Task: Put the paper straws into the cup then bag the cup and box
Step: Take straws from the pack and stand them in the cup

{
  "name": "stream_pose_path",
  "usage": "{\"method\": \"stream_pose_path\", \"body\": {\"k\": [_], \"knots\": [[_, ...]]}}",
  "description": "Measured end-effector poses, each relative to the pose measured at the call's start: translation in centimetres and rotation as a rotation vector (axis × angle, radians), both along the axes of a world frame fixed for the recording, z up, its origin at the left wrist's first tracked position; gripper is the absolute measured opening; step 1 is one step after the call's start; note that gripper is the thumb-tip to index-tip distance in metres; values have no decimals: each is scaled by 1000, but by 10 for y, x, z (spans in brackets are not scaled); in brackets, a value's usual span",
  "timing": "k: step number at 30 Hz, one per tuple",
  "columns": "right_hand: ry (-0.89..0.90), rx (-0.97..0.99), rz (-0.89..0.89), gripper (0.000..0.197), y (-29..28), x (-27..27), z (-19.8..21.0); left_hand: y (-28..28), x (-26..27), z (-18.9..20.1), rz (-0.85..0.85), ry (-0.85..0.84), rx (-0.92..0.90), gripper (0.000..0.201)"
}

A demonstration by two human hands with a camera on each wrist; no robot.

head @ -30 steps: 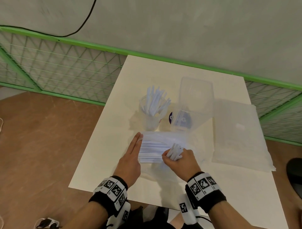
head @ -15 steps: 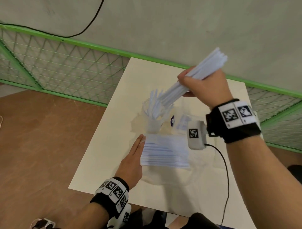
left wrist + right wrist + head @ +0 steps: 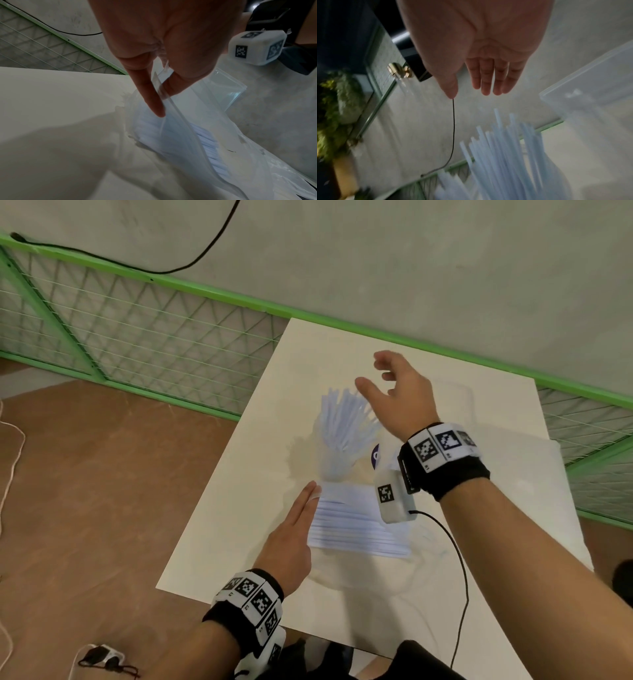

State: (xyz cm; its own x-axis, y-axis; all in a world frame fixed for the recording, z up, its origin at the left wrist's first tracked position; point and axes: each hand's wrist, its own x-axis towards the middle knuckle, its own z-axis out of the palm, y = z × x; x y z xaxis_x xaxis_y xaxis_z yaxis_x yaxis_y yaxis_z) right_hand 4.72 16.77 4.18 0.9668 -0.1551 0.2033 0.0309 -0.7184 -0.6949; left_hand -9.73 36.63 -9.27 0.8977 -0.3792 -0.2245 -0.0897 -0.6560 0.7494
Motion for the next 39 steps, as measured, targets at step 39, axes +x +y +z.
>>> {"method": "stream_pose_path", "body": {"k": [39], "knots": [[-10,-439,112,50,38,25,-81,4,8,-9,-52,-13,35,104]]}}
